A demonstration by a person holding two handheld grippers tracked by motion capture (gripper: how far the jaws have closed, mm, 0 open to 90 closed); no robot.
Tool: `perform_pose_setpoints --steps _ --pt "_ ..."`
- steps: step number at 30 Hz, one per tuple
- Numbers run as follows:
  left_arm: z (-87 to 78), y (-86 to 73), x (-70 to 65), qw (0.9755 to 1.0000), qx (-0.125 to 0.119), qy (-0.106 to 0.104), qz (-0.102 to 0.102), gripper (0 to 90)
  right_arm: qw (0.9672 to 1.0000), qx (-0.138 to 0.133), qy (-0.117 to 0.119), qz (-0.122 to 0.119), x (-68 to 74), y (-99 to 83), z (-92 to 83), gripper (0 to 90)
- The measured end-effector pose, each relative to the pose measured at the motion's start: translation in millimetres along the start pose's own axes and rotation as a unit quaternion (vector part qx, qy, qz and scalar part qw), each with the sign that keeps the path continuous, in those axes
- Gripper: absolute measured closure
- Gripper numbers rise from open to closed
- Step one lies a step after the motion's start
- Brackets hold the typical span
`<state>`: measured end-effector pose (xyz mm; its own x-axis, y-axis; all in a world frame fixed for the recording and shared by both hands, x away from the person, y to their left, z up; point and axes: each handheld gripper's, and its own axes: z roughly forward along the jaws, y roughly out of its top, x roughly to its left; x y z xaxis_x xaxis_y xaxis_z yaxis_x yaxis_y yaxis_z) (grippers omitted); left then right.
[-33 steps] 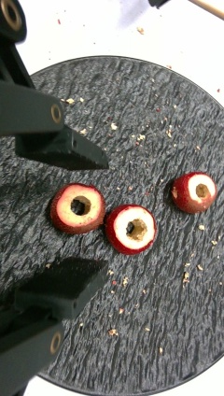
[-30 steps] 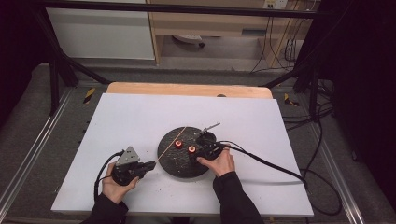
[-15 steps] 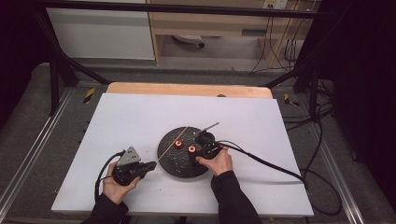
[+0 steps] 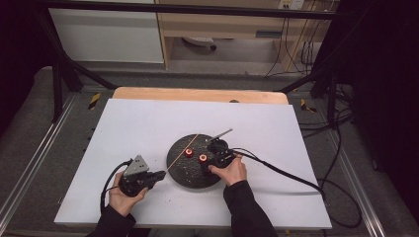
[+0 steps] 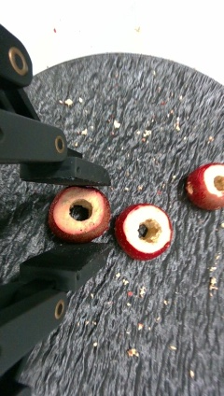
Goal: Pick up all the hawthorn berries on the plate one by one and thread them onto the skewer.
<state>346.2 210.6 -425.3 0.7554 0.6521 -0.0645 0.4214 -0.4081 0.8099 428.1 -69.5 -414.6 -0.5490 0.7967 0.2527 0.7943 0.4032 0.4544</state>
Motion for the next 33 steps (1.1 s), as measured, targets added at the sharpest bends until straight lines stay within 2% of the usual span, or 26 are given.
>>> perform_pose_setpoints --steps 8,13,19,25,26,27,28,31,33 --pt "0.5 -0.1 -2.5 1.0 -0.006 0.001 -0.005 87.8 0.9986 -0.051 0.016 -0.003 -0.3 0.3 -23.6 62.1" --pt "1.4 0.4 -4.3 1.0 -0.008 0.002 -0.002 87.8 0.9957 -0.086 0.034 -0.002 -4.8 -5.1 -35.7 62.2" --pt "1.0 0.9 -4.9 0.9999 -0.01 0.003 -0.002 87.8 0.9905 -0.128 0.05 0.004 -11.9 -13.7 -45.2 62.2" --pt "3.4 1.5 -9.3 0.9999 -0.012 -0.001 0.001 87.8 0.9791 -0.189 0.071 0.021 -18.8 -22.4 -52.4 62.2" --pt "3.8 1.6 -10.1 0.9999 -0.012 -0.001 0.001 87.8 0.9768 -0.199 0.074 0.025 -19.9 -23.7 -53.1 62.3" --pt "4.1 1.6 -10.4 0.9999 -0.013 -0.001 0.001 87.8 0.972 -0.218 0.081 0.035 -22.1 -26.0 -54.4 62.3" --pt "4.2 1.5 -11.1 0.9999 -0.014 -0.001 0.001 87.8 0.972 -0.218 0.081 0.035 -22.1 -26.0 -54.4 62.3" --pt "4.1 1.4 -12.7 0.9999 -0.016 0.0 0.003 87.8 0.964 -0.247 0.087 0.044 -25.5 -29.3 -55.2 62.3" --pt "4.7 1.8 -13.9 0.9998 -0.018 -0.001 0.002 87.8 0.96 -0.259 0.092 0.05 -26.5 -31.2 -55.1 62.4"
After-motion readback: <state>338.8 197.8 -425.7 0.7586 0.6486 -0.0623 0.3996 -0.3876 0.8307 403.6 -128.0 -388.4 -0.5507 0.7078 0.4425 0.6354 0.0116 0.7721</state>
